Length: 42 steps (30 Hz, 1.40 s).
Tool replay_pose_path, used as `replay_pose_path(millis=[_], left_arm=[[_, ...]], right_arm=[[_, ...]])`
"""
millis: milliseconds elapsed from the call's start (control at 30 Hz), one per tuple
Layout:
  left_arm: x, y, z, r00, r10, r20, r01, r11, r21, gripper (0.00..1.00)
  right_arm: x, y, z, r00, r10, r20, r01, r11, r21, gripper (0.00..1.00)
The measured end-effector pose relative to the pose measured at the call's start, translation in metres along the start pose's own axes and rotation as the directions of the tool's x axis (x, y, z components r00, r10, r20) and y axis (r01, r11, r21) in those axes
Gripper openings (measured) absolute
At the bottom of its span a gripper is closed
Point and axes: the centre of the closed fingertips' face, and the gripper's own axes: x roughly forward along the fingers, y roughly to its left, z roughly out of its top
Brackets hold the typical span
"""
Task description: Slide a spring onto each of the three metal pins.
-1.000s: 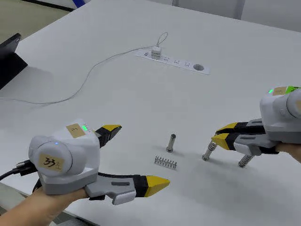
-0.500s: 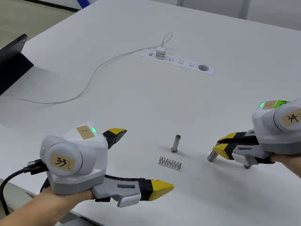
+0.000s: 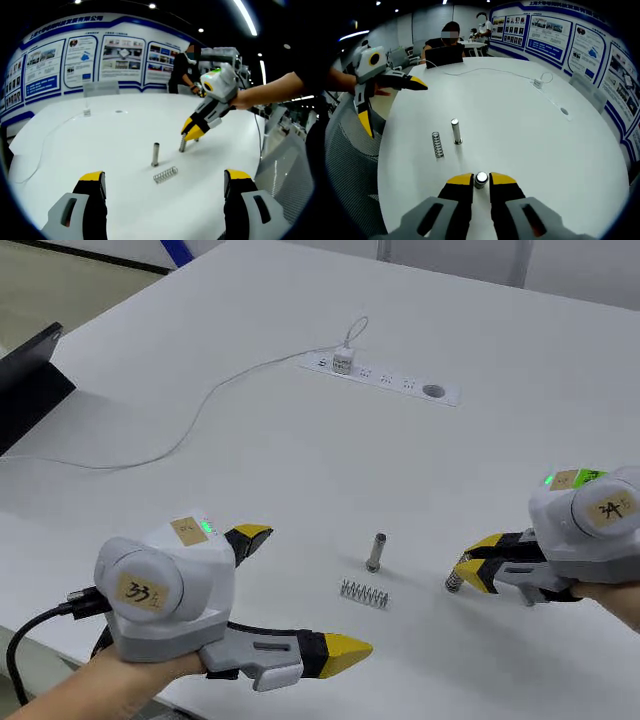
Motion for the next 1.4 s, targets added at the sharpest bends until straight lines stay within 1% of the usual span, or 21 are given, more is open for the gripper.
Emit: replay_pose_path(millis=[67, 200, 267, 300, 333, 400, 433, 467, 500, 533, 600, 733, 800, 867, 933, 1033, 1133, 1267, 1333, 1367, 1400], left_arm=[[0.0, 0.0, -0.001, 1.0, 0.0, -0.005, 0.0, 1.0, -0.007, 1.0], [0.0, 0.001, -0.003, 1.0, 0.002, -0.009, -0.002, 1.0, -0.013, 1.0], [0.0, 0.001, -0.003, 1.0, 0.001, -0.008, -0.001, 1.0, -0.018, 1.0], [0.0, 0.002, -0.003, 0.9999, 0.002, -0.011, -0.002, 1.0, -0.019, 1.0], [0.0, 0.002, -0.004, 0.9999, 0.002, -0.012, -0.002, 1.0, -0.021, 1.0], [0.0, 0.003, -0.004, 0.9999, 0.004, -0.011, -0.004, 1.0, -0.026, 1.0], [0.0, 0.003, -0.003, 0.9999, 0.005, -0.011, -0.006, 1.0, -0.028, 1.0], [0.0, 0.003, -0.004, 0.9999, 0.006, -0.01, -0.007, 1.0, -0.029, 1.0], [0.0, 0.003, -0.004, 0.9999, 0.007, -0.01, -0.007, 1.0, -0.029, 1.0], [0.0, 0.003, -0.004, 0.9999, 0.007, -0.012, -0.007, 1.0, -0.028, 1.0], [0.0, 0.003, -0.004, 0.9999, 0.006, -0.016, -0.007, 1.0, -0.023, 1.0], [0.0, 0.001, -0.004, 0.9999, 0.002, -0.016, -0.002, 1.0, -0.011, 1.0], [0.0, 0.002, -0.003, 0.9999, 0.007, -0.01, -0.007, 1.0, -0.013, 1.0], [-0.001, 0.005, -0.001, 0.9999, 0.016, -0.003, -0.016, 1.0, -0.024, 1.0], [-0.002, 0.006, -0.002, 0.9998, 0.02, -0.004, -0.02, 0.999, -0.032, 1.0], [-0.002, 0.008, -0.003, 0.9997, 0.025, -0.005, -0.025, 0.999, -0.034, 1.0], [-0.001, 0.007, -0.002, 0.9997, 0.023, -0.002, -0.024, 0.999, -0.037, 1.0], [-0.001, 0.007, -0.005, 0.9996, 0.023, -0.014, -0.023, 0.999, -0.035, 0.99], [-0.001, 0.007, -0.006, 0.9996, 0.021, -0.017, -0.021, 0.999, -0.034, 0.99], [-0.001, 0.006, -0.006, 0.9997, 0.019, -0.018, -0.02, 0.999, -0.034, 0.99], [-0.001, 0.006, -0.006, 0.9997, 0.018, -0.018, -0.019, 0.999, -0.035, 0.99]], right_arm=[[-0.004, -0.001, 0.003, 0.9999, -0.006, 0.01, 0.006, 1.0, 0.011, 0.18], [-0.013, -0.003, 0.015, 0.9979, -0.033, 0.055, 0.032, 0.999, 0.017, 0.18], [-0.016, 0.0, 0.02, 0.9974, -0.032, 0.064, 0.032, 0.999, 0.004, 0.19], [-0.017, 0.003, 0.024, 0.9968, -0.032, 0.074, 0.033, 0.999, -0.014, 0.2], [-0.018, 0.005, 0.027, 0.9962, -0.027, 0.083, 0.03, 0.999, -0.029, 0.2], [-0.019, 0.017, 0.036, 0.9941, 0.003, 0.108, 0.004, 0.998, -0.062, 0.2], [-0.018, 0.021, 0.039, 0.9928, 0.019, 0.118, -0.01, 0.998, -0.07, 0.2], [-0.016, 0.03, 0.042, 0.9907, 0.047, 0.128, -0.036, 0.996, -0.086, 0.2], [-0.014, 0.035, 0.042, 0.9898, 0.063, 0.128, -0.05, 0.994, -0.095, 0.2], [-0.011, 0.043, 0.043, 0.9887, 0.083, 0.124, -0.07, 0.992, -0.107, 0.2], [-0.005, 0.051, 0.042, 0.9886, 0.099, 0.113, -0.085, 0.989, -0.122, 0.2], [0.013, 0.07, 0.036, 0.9867, 0.137, 0.087, -0.122, 0.98, -0.158, 0.2], [0.023, 0.076, 0.03, 0.987, 0.145, 0.069, -0.133, 0.978, -0.161, 0.2], [0.032, 0.082, 0.025, 0.9852, 0.164, 0.051, -0.154, 0.977, -0.15, 0.2], [0.038, 0.082, 0.022, 0.9855, 0.165, 0.041, -0.158, 0.978, -0.138, 0.2], [0.049, 0.082, 0.019, 0.987, 0.158, 0.029, -0.152, 0.977, -0.148, 0.19], [0.056, 0.082, 0.017, 0.9862, 0.165, 0.02, -0.16, 0.977, -0.139, 0.19], [0.063, 0.08, 0.016, 0.9863, 0.164, 0.012, -0.161, 0.978, -0.133, 0.18], [0.064, 0.08, 0.013, 0.9839, 0.179, 0.005, -0.177, 0.979, -0.103, 0.17], [0.063, 0.079, 0.014, 0.9826, 0.185, 0.016, -0.183, 0.98, -0.074, 0.16], [0.063, 0.08, 0.013, 0.982, 0.188, 0.019, -0.186, 0.98, -0.065, 0.15]])
